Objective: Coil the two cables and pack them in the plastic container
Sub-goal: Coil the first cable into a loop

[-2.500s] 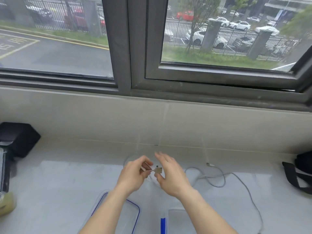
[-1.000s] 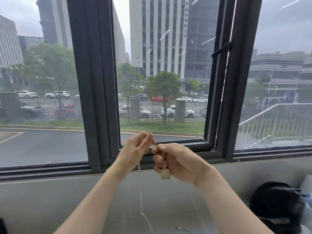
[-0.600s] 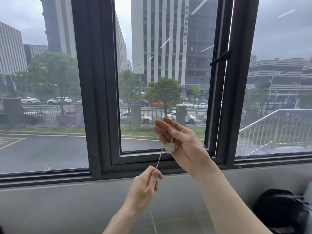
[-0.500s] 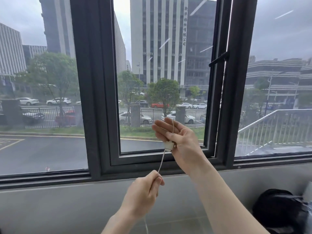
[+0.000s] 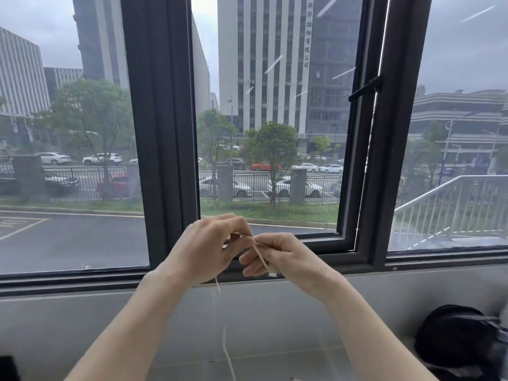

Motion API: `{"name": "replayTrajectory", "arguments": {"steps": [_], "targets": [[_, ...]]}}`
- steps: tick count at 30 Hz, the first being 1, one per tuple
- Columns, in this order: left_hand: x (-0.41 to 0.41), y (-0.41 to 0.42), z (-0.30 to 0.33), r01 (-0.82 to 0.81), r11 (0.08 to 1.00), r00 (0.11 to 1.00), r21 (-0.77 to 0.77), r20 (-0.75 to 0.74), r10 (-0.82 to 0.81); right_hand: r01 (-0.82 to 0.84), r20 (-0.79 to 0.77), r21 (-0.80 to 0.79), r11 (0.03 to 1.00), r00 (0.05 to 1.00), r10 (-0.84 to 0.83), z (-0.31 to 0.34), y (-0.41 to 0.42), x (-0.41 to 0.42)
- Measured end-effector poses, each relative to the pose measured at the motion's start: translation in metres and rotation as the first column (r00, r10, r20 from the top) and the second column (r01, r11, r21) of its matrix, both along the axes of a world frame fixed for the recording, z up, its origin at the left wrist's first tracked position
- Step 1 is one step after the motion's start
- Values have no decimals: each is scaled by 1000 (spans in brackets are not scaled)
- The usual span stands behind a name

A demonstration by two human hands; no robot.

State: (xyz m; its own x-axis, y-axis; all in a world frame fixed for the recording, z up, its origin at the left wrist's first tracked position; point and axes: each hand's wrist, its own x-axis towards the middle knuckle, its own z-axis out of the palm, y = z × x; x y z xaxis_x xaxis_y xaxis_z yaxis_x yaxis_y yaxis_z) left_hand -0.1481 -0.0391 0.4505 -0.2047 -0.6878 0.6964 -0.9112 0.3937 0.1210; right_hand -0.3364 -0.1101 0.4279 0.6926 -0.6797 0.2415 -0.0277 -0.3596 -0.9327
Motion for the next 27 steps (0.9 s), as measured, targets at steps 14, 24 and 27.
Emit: {"name": "replayTrajectory", "arguments": {"steps": [14,24,27], "targets": [[13,-5,-1,82,997,986,14,-147,-79,-308,531,328,893,842,95,-15,-18,-10],[5,-16,20,145,989,989,41,-28,-144,-244,246,179,953,949,197,-8,6,10],[10,-20,17,120,993,986,7,-119,-118,-183,385,243,953,920,78,-8,4,11]]}}
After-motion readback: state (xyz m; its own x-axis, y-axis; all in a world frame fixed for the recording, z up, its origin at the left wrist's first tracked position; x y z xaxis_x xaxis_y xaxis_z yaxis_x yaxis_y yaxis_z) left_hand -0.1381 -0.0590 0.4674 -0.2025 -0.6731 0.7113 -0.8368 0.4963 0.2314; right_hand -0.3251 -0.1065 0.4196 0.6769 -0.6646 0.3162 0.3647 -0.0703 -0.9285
